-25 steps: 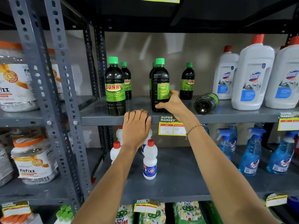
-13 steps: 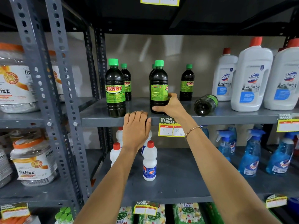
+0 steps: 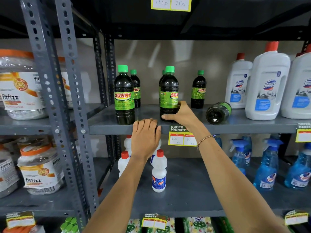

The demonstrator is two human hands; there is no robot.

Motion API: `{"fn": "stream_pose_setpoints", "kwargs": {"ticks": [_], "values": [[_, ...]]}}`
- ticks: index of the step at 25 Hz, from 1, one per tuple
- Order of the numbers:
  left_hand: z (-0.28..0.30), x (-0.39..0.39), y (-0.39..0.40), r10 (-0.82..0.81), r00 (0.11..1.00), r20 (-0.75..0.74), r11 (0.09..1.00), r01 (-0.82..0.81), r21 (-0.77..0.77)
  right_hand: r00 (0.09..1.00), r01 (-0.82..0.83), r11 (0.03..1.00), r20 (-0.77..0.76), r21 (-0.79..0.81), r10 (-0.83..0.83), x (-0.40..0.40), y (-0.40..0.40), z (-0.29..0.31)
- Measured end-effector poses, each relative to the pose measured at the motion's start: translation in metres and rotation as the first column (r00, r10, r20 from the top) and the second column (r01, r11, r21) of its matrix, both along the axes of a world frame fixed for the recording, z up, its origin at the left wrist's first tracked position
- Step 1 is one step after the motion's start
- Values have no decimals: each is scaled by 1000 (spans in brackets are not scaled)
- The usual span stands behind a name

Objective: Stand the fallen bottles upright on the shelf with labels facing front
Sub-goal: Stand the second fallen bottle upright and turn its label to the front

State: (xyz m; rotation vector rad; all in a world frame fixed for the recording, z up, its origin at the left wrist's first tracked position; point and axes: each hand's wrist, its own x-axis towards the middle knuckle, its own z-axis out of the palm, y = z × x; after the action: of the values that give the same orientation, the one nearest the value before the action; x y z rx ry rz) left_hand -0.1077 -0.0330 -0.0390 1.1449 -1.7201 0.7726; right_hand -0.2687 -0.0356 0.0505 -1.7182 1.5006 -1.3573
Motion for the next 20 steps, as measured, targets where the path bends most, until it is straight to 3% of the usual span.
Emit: {"fn": "stream_pose_setpoints", "kwargs": {"ticks": [5, 10, 15, 20], "values": [[1, 0, 2, -5, 1000, -5, 1000, 5, 24, 990, -124, 991, 80, 50, 119, -6, -2, 2], [1, 0, -1, -5, 1000, -2, 1000, 5, 29, 1000, 10, 999, 2, -40, -10, 0, 5, 0], [0, 0, -1, -12, 1000, -3, 999, 12, 31, 987, -144, 989, 72, 25, 142, -3, 7, 5], [1, 0, 0, -17, 1000, -5, 1000, 17, 17, 1000, 6, 999, 23, -41, -5, 1, 7, -1]]}}
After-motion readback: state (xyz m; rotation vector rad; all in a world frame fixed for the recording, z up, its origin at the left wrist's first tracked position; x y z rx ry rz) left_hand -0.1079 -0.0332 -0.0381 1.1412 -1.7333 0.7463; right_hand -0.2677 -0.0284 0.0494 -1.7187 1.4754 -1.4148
